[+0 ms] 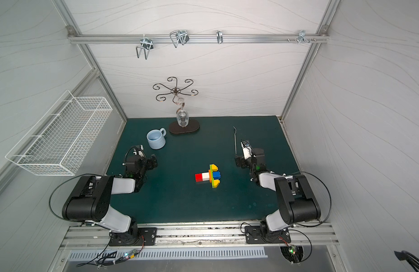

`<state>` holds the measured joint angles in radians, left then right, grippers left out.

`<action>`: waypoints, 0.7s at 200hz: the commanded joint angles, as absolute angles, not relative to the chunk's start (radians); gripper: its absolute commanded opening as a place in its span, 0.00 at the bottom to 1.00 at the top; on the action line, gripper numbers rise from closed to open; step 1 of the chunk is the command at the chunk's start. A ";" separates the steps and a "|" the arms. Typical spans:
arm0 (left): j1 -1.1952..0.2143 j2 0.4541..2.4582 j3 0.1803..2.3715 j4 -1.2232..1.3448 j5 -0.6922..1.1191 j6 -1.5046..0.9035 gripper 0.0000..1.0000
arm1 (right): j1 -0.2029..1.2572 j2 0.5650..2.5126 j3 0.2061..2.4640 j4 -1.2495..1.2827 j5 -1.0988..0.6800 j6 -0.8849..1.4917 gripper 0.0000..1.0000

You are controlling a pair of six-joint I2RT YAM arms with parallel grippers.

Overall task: Assemble a fork with lego
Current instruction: Reset both arms

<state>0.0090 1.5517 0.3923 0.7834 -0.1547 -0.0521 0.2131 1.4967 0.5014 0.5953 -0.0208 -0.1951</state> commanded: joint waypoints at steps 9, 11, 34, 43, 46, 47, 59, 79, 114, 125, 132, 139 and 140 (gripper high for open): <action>0.008 1.554 0.423 0.833 -0.172 -0.040 1.00 | 0.211 1.486 0.477 0.650 -0.033 -0.209 0.99; 0.008 1.554 0.423 0.833 -0.173 -0.039 1.00 | 0.210 1.486 0.477 0.648 -0.035 -0.209 0.99; 0.008 1.555 0.423 0.833 -0.172 -0.040 1.00 | 0.187 1.490 0.489 0.632 -0.081 -0.195 0.99; 0.008 1.555 0.423 0.834 -0.173 -0.038 1.00 | 0.168 1.493 0.488 0.637 -0.091 -0.176 0.99; 0.008 1.555 0.423 0.834 -0.173 -0.039 1.00 | 0.162 1.495 0.484 0.647 -0.088 -0.173 0.99; 0.008 1.555 0.422 0.834 -0.172 -0.039 1.00 | 0.160 1.495 0.482 0.650 -0.088 -0.173 0.99; 0.008 1.554 0.423 0.834 -0.172 -0.039 1.00 | 0.133 1.498 0.456 0.698 -0.090 -0.116 0.99; 0.008 1.555 0.423 0.836 -0.174 -0.039 1.00 | 0.100 1.599 0.370 0.989 -0.116 -0.076 0.99; 0.008 1.555 0.422 0.836 -0.174 -0.040 1.00 | 0.098 1.563 0.420 0.820 -0.088 -0.075 0.99; 0.008 1.555 0.422 0.837 -0.174 -0.038 1.00 | 0.097 1.585 0.426 0.853 -0.023 -0.043 0.99; 0.008 1.554 0.423 0.835 -0.175 -0.039 1.00 | 0.098 1.571 0.443 0.789 0.016 -0.028 0.99; 0.008 1.555 0.423 0.834 -0.174 -0.039 1.00 | 0.098 1.575 0.444 0.795 0.040 -0.020 0.99; 0.008 1.555 0.422 0.834 -0.174 -0.039 1.00 | 0.098 1.577 0.444 0.800 0.041 -0.018 0.99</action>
<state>0.0090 1.5517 0.3923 0.7837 -0.1623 -0.0517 0.0994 1.5723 0.4099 0.8078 -0.0589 -0.0772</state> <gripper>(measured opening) 0.998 0.989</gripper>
